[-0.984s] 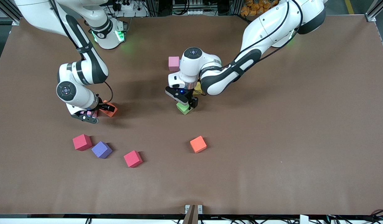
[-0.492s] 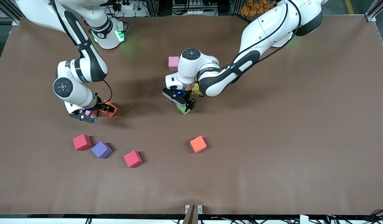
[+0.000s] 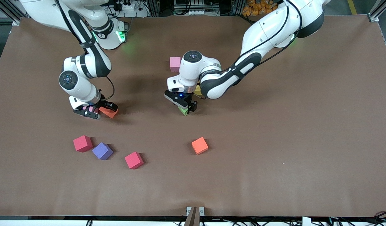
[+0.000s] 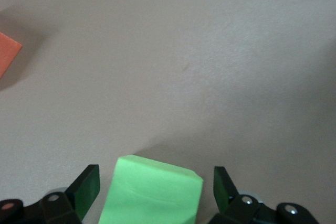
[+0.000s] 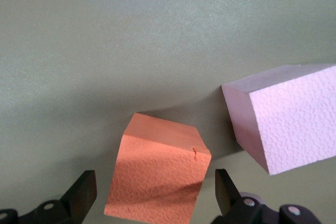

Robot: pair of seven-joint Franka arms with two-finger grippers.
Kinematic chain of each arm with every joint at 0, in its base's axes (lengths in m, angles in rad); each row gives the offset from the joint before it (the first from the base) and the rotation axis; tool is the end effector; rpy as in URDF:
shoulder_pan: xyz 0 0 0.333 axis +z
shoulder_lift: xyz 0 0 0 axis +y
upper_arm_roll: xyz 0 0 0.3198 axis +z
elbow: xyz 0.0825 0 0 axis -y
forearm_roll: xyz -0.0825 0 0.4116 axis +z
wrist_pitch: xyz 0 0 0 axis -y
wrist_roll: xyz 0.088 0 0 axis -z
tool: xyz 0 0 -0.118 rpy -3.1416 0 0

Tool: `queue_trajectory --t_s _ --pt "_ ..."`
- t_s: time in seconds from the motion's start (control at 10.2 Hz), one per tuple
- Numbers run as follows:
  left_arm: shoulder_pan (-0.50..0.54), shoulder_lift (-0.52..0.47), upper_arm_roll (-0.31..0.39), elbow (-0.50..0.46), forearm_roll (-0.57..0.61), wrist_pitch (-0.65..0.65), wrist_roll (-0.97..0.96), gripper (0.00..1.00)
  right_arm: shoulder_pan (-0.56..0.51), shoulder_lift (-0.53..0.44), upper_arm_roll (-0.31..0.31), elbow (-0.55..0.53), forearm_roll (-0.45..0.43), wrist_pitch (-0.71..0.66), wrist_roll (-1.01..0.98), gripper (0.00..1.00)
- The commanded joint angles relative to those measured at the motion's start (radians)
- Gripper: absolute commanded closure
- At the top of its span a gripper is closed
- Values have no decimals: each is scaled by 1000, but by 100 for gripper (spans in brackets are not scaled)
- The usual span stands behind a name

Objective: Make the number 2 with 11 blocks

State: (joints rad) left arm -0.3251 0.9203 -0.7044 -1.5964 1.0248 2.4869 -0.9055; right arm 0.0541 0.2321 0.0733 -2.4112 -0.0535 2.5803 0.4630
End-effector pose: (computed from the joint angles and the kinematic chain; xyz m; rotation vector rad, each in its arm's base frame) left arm 0.4411 -0.5868 0.1764 2.8488 -0.9025 0.4548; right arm 0.4991 0.0662 0.1801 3.0797 -0.4511 -0.0877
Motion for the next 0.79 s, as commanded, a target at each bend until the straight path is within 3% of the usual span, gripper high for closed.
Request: queue_trajectory --t_s 0.0,0.1,0.2,0.3,0.39,0.59,0.69 --pt "-14 3 14 7 31 0 -6 6 -11 -40 7 -35 23 8 -23 0" --pt "-14 3 14 7 31 0 -6 12 -13 -39 7 -36 23 8 -23 1" --pt "-14 3 14 6 31 -2 -6 18 -14 -37 7 -36 23 8 -21 38" --pt "-17 3 14 6 32 -2 -6 28 -16 -36 7 -36 24 8 -21 85" --pt "-17 3 14 6 32 -2 -6 33 -16 -36 7 -34 35 6 -20 100" --pt "-17 3 14 7 31 -2 -6 49 -1 -36 19 -19 53 -9 -24 100" --pt "-17 3 14 7 31 -2 -7 54 10 -36 55 3 53 -28 -26 100"
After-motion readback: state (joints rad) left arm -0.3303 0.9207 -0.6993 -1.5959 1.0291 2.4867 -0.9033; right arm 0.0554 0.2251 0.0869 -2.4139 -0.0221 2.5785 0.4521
